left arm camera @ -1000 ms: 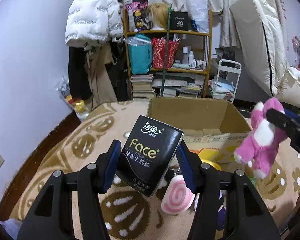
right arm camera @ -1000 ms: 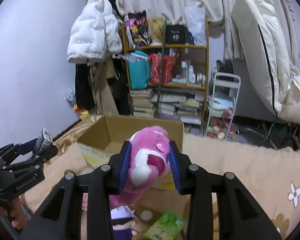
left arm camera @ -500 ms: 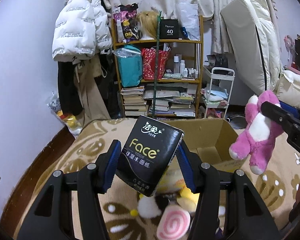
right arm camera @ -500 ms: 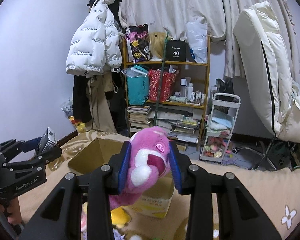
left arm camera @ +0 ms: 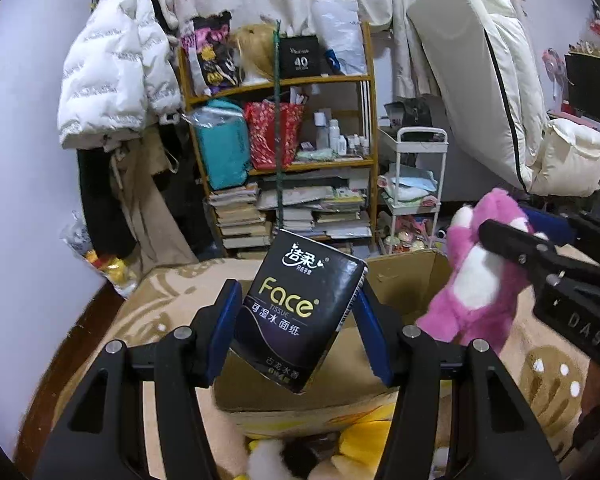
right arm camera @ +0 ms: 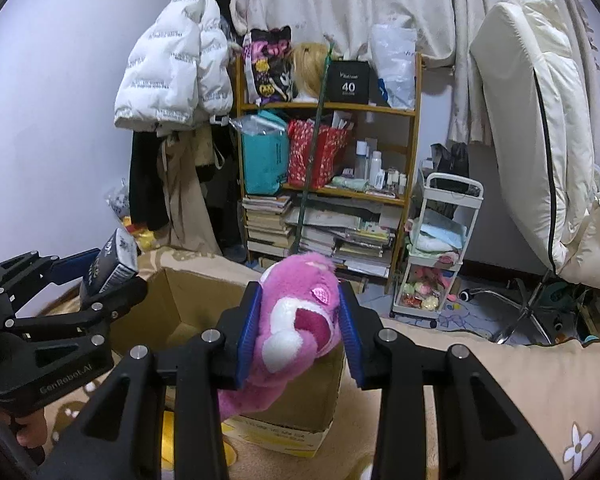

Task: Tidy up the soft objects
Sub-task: 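Lift the pink plush with the right tool and carry it over the box, then open the right tool to drop the pink plush into the box while the left tool releases the tissue pack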

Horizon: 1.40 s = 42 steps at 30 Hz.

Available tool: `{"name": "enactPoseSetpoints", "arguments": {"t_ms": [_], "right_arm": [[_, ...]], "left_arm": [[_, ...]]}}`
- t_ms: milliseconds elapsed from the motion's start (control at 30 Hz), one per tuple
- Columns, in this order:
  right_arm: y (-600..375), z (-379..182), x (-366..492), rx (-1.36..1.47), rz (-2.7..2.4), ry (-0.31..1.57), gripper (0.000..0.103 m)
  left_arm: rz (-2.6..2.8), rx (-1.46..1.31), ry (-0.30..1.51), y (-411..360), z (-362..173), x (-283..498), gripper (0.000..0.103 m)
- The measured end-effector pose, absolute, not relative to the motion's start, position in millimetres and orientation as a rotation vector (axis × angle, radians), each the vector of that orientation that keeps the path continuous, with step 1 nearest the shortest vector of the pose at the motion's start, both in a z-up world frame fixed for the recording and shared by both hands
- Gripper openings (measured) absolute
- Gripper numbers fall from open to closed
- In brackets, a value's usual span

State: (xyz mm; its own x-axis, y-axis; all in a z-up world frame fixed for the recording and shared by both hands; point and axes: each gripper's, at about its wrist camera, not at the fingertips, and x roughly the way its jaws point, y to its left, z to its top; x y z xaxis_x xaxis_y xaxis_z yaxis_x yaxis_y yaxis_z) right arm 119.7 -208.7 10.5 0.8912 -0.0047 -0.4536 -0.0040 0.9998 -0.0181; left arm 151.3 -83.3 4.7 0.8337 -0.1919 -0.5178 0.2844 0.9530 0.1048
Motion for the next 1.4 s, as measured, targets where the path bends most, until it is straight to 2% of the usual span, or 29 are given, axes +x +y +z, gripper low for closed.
{"name": "enactPoseSetpoints", "arguments": {"t_ms": [367,733,833,1100,1200,1333,1400], "right_arm": [[-218.7,-22.2,140.4,0.016,-0.024,0.546,0.040],[-231.0,-26.3,139.7,0.099,-0.001,0.569,0.044],[-230.7,-25.8,138.2,0.101,0.003,0.566,0.044],[-229.3,-21.7,136.5,0.094,0.018,0.561,0.045],[-228.5,-19.9,135.3,0.102,0.037,0.562,0.050],[-221.0,-17.9,129.5,0.079,0.047,0.561,0.055],[-217.7,-17.0,125.5,0.075,0.049,0.566,0.062]], "left_arm": [[-0.241,0.165,0.615,-88.8,-26.8,180.1,0.056],[-0.218,0.161,0.646,-84.7,-33.2,182.3,0.058],[-0.207,0.158,0.643,-82.2,-32.6,180.5,0.066],[-0.175,0.183,0.654,-71.9,-31.4,170.6,0.068],[-0.165,0.171,0.654,-64.9,-27.1,166.6,0.076],[-0.155,0.147,0.658,-54.3,-21.5,159.8,0.080],[-0.146,0.141,0.662,-48.8,-19.3,155.0,0.089]]}}
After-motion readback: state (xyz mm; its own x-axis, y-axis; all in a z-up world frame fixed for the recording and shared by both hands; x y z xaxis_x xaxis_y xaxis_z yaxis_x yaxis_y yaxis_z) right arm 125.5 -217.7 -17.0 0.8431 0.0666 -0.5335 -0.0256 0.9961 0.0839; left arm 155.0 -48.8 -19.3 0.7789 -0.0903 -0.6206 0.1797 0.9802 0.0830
